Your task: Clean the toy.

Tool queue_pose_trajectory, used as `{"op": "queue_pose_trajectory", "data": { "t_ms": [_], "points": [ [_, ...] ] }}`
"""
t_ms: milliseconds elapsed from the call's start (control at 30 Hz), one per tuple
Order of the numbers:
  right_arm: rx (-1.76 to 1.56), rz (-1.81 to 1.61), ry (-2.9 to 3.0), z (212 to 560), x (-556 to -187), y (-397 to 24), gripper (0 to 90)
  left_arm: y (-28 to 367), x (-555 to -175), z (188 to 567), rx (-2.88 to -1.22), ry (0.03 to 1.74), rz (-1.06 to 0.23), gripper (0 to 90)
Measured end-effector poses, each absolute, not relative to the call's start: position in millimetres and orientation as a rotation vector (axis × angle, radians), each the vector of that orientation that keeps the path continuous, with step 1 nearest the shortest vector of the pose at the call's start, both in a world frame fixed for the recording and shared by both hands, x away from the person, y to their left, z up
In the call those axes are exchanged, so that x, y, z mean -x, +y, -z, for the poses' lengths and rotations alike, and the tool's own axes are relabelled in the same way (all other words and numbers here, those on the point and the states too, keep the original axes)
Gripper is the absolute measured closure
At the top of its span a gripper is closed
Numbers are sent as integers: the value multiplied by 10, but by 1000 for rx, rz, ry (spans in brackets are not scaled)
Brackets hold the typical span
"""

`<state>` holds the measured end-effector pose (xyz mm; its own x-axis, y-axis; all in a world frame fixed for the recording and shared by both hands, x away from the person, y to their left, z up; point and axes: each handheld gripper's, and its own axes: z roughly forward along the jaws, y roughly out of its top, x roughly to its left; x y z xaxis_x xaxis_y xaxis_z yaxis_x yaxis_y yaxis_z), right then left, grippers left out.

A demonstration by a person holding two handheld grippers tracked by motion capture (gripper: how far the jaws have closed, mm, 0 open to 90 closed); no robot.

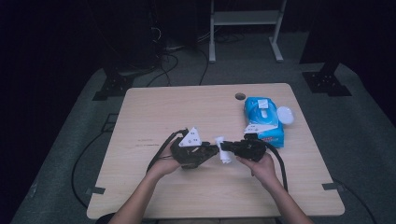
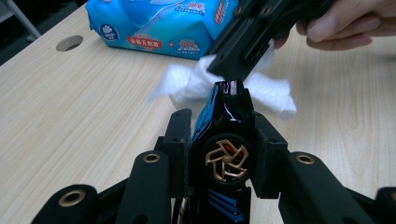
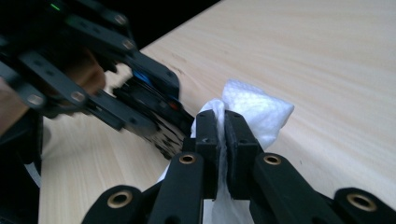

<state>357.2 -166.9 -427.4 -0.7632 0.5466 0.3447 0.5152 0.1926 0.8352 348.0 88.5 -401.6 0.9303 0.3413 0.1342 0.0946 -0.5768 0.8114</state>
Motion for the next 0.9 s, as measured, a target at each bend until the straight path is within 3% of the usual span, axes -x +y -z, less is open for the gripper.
{"op": "queue_pose_trajectory", "data": {
  "t_ms": [167, 400, 600, 900],
  "points": [
    [-1101, -1642, 2426, 4334, -3579, -1658, 847, 893, -3486, 4016, -2171, 310, -337, 644],
    [-1036, -1792, 2353, 4134, -3523, -1696, 846, 863, -3497, 4041, -2174, 313, -337, 644],
    [-1096, -1667, 2418, 4323, -3564, -1651, 846, 856, -3509, 4086, -2197, 315, -335, 643],
    [-1119, -1558, 2452, 4411, -3593, -1613, 846, 751, -3569, 4263, -2359, 325, -350, 642]
  ]
}}
